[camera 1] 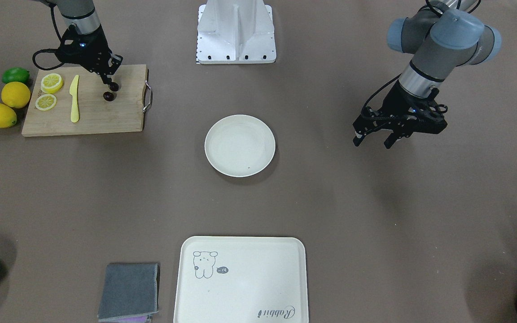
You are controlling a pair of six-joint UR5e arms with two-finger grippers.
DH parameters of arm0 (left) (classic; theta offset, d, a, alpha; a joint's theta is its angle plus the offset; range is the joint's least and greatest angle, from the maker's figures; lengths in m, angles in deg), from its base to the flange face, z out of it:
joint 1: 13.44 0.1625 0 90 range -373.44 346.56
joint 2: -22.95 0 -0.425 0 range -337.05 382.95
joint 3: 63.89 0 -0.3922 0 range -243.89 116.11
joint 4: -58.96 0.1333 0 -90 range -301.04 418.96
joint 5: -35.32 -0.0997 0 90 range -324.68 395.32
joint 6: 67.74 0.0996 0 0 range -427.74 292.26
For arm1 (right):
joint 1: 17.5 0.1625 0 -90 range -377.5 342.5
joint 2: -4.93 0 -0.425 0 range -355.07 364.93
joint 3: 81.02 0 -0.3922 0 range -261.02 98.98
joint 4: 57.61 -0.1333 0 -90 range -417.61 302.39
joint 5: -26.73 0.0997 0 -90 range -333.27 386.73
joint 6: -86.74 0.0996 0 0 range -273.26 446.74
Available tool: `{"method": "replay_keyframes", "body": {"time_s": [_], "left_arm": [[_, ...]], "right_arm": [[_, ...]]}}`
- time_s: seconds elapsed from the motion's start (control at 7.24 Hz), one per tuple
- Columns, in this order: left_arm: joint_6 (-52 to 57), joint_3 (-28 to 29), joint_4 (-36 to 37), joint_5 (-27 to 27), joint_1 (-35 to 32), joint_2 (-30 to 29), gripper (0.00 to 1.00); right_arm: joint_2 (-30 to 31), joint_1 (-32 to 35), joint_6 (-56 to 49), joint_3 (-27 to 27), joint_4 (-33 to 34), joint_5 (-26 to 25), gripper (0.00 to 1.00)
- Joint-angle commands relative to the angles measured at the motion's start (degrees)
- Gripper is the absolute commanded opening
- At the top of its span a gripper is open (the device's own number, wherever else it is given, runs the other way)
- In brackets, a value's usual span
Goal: Place red cherry on plate
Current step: 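Grasp the two dark red cherries with the right gripper while the left arm draws back, then carry the cherries over the white plate and release them with the right gripper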
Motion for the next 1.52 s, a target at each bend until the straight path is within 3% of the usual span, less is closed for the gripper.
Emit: {"method": "replay_keyframes", "body": {"time_s": [0.0, 0.14, 0.41, 0.55, 0.97, 1.11, 1.38], "left_arm": [[-0.03, -0.06, 0.0, 0.0, 0.0, 0.0, 0.98], [-0.03, -0.06, 0.0, 0.09, 0.0, 0.0, 0.98], [-0.03, 0.12, 0.0, 0.09, 0.0, 0.0, 0.98], [-0.03, 0.2, 0.0, 0.09, 0.0, 0.0, 0.98], [0.06, 0.38, 0.0, 0.18, 0.0, 0.0, 0.98], [0.14, 0.38, 0.0, 0.18, 0.0, 0.0, 0.98], [0.23, 0.47, 0.0, 0.18, 0.0, -0.09, 0.98]], "right_arm": [[-1.46, 2.81, -0.09, -1.56, 0.26, 0.76, 0.0], [-5.73, 3.87, -0.09, -0.95, 2.18, 1.47, 0.0], [-27.27, 7.73, 0.0, 3.68, 21.07, 1.56, 0.0], [-34.44, 8.45, 0.61, 7.89, 23.7, 1.56, 0.0], [-51.95, 8.81, 5.17, 24.48, 23.47, 1.3, 0.0], [-55.05, 8.72, 6.14, 28.63, 22.94, 0.95, 0.0], [-57.54, 8.72, 7.73, 37.95, 13.41, -0.36, 0.0]]}}
